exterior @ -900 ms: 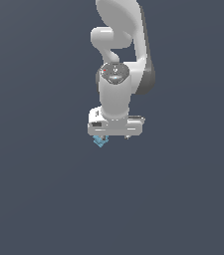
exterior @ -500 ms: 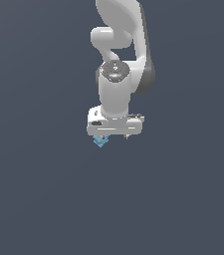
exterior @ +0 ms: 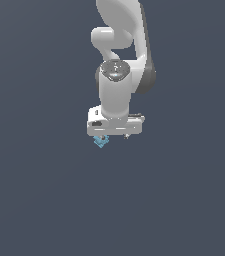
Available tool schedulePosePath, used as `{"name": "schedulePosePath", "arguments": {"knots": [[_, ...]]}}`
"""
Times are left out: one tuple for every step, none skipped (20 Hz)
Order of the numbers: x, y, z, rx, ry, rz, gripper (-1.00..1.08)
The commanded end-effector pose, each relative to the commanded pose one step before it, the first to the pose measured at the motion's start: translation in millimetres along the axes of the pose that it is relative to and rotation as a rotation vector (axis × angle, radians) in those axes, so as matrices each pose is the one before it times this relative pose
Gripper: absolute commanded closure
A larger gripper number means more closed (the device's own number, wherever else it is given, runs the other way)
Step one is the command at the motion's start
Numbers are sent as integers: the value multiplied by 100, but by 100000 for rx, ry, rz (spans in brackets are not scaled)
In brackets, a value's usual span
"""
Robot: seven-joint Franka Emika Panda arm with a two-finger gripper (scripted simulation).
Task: Pick up the object and move it to a goal position.
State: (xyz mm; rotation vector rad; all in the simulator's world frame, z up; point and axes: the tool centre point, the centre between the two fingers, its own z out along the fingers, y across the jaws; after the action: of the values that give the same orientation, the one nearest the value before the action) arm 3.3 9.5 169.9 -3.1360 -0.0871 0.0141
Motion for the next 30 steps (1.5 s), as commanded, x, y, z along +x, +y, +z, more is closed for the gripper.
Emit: {"name": "schedulePosePath", "arguments": {"knots": [[-139, 176, 182, -52, -11, -1477, -92], [-79, 90, 97, -30, 8, -884, -92], [-91, 101, 113, -30, 8, -993, -92], [-105, 110, 129, -29, 8, -1110, -92], [-118, 119, 144, -29, 8, -1225, -92], [-132, 130, 157, -32, 8, -1343, -92], [-147, 137, 168, -36, 9, -1469, -92], [-162, 144, 181, -38, 10, -1592, -92], [-178, 151, 194, -39, 10, -1713, -92], [-195, 156, 207, -40, 10, -1835, -92], [-213, 159, 219, -41, 11, -1959, -92], [-231, 162, 231, -42, 11, -2083, -92], [-250, 163, 243, -42, 12, -2207, -92], [-270, 161, 255, -42, 13, -2331, -92], [-282, 154, 258, -40, 13, -2383, -92], [-287, 143, 256, -37, 14, -2386, -92], [-292, 131, 254, -35, 14, -2389, -92], [-297, 120, 252, -32, 15, -2391, -92], [-301, 108, 250, -30, 16, -2395, -92], [-305, 97, 248, -27, 17, -2397, -92], [-309, 84, 246, -25, 18, -2400, -92], [-312, 73, 244, -22, 20, -2402, -92], [-314, 60, 242, -20, 21, -2405, -92], [-316, 48, 239, -18, 23, -2407, -92], [-318, 36, 237, -16, 25, -2410, -92], [-319, 23, 235, -13, 27, -2413, -92], [-320, 12, 232, -12, 29, -2414, -92], [-318, -1, 229, -10, 31, -2405, -92], [-304, -13, 217, -8, 32, -2304, -92], [-288, -22, 203, -6, 33, -2180, -92]]}}
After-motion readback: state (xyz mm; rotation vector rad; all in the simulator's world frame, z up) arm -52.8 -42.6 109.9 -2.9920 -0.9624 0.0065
